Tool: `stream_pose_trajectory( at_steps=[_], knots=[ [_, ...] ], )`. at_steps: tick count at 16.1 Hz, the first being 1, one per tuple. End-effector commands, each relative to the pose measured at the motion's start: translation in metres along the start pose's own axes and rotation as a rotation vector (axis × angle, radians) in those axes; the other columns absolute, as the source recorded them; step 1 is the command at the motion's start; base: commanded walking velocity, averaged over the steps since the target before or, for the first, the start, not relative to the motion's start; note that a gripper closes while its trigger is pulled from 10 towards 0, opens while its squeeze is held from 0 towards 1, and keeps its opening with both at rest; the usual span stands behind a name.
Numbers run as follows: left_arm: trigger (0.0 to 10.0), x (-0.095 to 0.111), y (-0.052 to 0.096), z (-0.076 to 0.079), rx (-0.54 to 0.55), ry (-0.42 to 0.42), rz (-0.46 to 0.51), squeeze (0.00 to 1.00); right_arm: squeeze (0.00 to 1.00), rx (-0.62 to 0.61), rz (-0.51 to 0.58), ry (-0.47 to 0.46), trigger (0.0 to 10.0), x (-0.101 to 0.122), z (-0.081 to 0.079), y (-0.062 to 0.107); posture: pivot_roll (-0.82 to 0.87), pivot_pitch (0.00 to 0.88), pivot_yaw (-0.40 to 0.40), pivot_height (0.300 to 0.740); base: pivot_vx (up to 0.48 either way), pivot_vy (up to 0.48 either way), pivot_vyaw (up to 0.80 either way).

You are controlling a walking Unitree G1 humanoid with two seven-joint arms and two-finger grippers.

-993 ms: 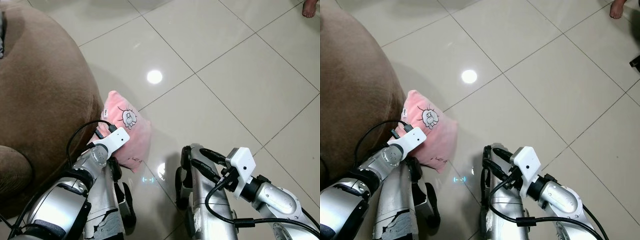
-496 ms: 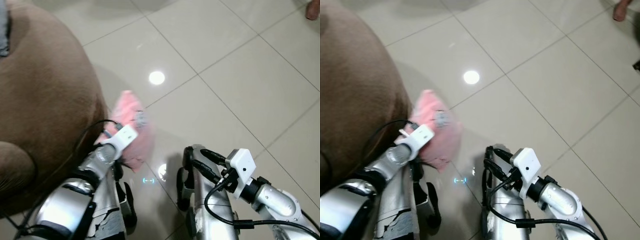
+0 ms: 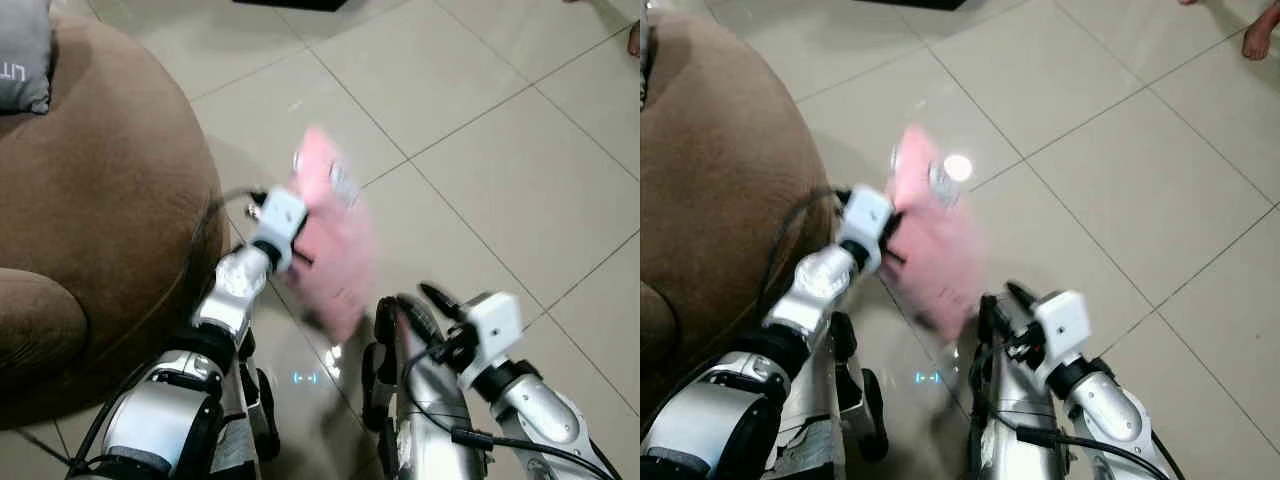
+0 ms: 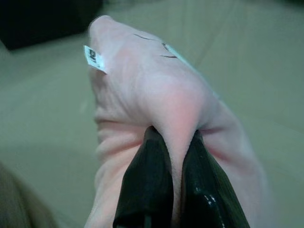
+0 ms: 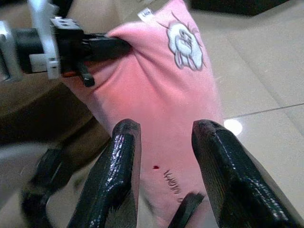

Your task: Move the pillow to the sofa from floor

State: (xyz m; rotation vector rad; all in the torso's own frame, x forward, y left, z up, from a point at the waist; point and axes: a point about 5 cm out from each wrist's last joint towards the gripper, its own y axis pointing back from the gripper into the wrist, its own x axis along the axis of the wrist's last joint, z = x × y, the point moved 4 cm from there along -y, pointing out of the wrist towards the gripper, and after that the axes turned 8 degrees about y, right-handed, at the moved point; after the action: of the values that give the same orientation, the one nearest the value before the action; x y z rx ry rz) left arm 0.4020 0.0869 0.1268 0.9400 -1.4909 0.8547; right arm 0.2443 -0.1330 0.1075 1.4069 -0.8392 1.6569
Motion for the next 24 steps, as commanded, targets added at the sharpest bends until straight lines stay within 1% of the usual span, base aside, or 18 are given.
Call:
stream_pose_trajectory(
  at_steps=[1,2,3,4,5,6,7,8,9,11,13,15,17,19,20,24],
  knots=[
    [0.0,0.030,-0.001,0.000,-0.012,0.066,0.132,0.00,0.00,-0.084,0.018,-0.007,10.0,0.007,0.006,0.005,-0.06,0.176,-0.003,0.555,0.000,0.000,0.00],
    [0.0,0.045,0.005,0.006,-0.064,0.144,0.190,0.00,0.00,-0.179,0.049,-0.002,10.0,0.015,0.012,0.006,-0.05,0.137,-0.002,0.565,0.000,0.000,0.00],
    [0.0,0.049,0.009,0.009,-0.087,0.168,0.204,0.00,0.00,-0.219,0.057,0.001,10.0,0.017,0.016,0.006,-0.05,0.128,0.000,0.570,0.000,0.000,0.00],
    [0.0,0.052,0.018,0.016,-0.122,0.191,0.219,0.00,0.00,-0.298,0.067,0.006,10.0,0.022,0.024,0.007,-0.05,0.117,0.003,0.580,0.000,0.000,0.00],
    [0.0,0.052,0.025,0.019,-0.121,0.205,0.222,0.00,0.00,-0.348,0.069,0.010,10.0,0.026,0.030,0.009,-0.06,0.107,0.004,0.590,0.000,0.000,0.00],
    [0.0,0.051,0.031,0.021,-0.107,0.245,0.235,0.00,0.00,-0.388,0.080,0.008,10.0,0.030,0.034,0.011,-0.06,0.094,0.006,0.600,0.000,0.000,0.00],
    [10.0,0.041,0.037,0.024,-0.077,0.289,0.205,0.00,0.00,-0.431,0.089,0.009,10.0,0.035,0.037,0.012,-0.07,0.070,0.009,0.615,0.000,0.000,0.00],
    [10.0,0.035,0.040,0.029,-0.088,0.299,0.177,0.00,0.00,-0.455,0.091,0.010,10.0,0.036,0.039,0.013,-0.08,0.059,0.008,0.625,0.000,0.000,0.00],
    [10.0,0.034,0.041,0.032,-0.092,0.285,0.173,0.00,0.00,-0.477,0.085,0.005,10.0,0.035,0.041,0.014,-0.08,0.052,0.008,0.635,0.000,0.000,0.00],
    [10.0,0.036,0.042,0.036,-0.099,0.254,0.166,0.00,0.00,-0.508,0.079,-0.010,10.0,0.034,0.045,0.014,-0.08,0.036,0.009,0.650,0.000,0.000,0.00],
    [10.0,0.034,0.044,0.038,-0.103,0.237,0.148,0.00,0.00,-0.517,0.064,-0.012,10.0,0.030,0.044,0.011,-0.08,0.022,0.006,0.675,0.000,0.000,0.00],
    [10.0,0.032,0.044,0.045,-0.125,0.182,0.139,0.00,0.00,-0.526,0.054,-0.006,10.0,0.029,0.047,0.011,-0.08,0.021,0.003,0.695,0.000,0.000,0.00],
    [10.0,0.026,0.039,0.055,-0.130,0.107,0.105,0.00,0.00,-0.523,0.049,0.006,10.0,0.028,0.052,0.007,-0.08,0.021,0.004,0.715,0.000,0.000,0.00],
    [10.0,0.027,0.035,0.053,-0.100,0.108,0.099,0.00,0.00,-0.510,0.047,0.014,10.0,0.028,0.052,0.005,-0.08,0.017,0.012,0.730,0.000,0.000,0.00],
    [10.0,0.027,0.034,0.049,-0.082,0.139,0.091,0.00,0.00,-0.508,0.044,0.019,10.0,0.028,0.053,0.004,-0.08,0.014,0.017,0.740,0.000,0.000,0.00],
    [10.0,0.027,0.033,0.046,-0.066,0.139,0.101,0.00,0.00,-0.529,0.019,0.012,10.0,0.021,0.055,0.007,-0.08,0.007,0.019,0.740,0.000,0.000,0.00]
  ],
)
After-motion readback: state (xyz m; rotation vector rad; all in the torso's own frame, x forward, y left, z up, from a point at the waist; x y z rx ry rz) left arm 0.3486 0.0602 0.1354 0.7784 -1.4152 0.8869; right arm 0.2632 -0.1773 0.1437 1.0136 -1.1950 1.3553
